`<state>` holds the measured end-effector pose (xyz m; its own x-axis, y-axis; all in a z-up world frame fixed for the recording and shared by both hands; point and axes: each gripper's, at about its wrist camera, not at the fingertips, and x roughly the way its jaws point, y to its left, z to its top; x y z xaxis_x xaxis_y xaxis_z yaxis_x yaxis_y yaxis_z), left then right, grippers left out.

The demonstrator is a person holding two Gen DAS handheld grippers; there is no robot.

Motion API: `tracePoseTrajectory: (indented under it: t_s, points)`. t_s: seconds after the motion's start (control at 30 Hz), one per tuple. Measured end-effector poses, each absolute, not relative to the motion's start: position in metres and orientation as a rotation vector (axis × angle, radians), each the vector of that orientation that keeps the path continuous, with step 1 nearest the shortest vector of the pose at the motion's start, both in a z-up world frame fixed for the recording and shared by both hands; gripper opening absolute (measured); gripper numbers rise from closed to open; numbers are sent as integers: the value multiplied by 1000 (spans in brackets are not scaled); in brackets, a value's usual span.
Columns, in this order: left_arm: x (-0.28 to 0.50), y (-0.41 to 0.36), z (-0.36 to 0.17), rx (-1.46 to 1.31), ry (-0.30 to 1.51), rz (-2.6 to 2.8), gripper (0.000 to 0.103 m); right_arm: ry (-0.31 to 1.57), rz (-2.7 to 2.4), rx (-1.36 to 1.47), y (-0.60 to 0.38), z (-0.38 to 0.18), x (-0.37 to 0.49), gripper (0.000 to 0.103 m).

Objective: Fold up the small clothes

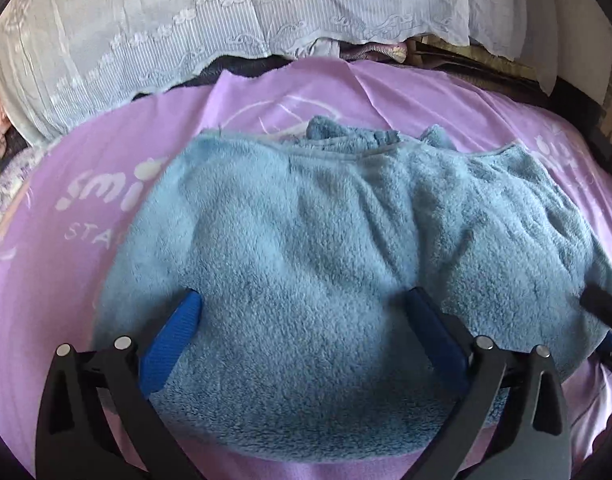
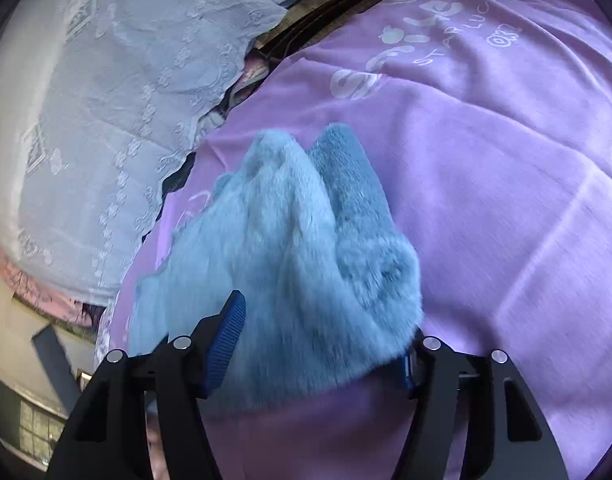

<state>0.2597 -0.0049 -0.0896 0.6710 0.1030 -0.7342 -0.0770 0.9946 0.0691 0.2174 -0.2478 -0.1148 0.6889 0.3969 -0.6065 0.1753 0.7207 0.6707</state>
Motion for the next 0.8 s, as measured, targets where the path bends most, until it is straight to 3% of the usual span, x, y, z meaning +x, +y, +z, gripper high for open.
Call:
tracePoseTrajectory:
  t_s: [0.27, 0.43, 0.8]
  points:
    - [261, -6, -54, -16, 786, 65, 98, 787, 23, 893, -243, -116, 244, 65]
    - [282, -4, -95, -16, 861, 84, 99, 725, 38, 853, -243, -120, 239, 59]
    - [270, 12, -61, -119, 774, 99, 99, 705, 57, 895, -254, -123, 234, 59]
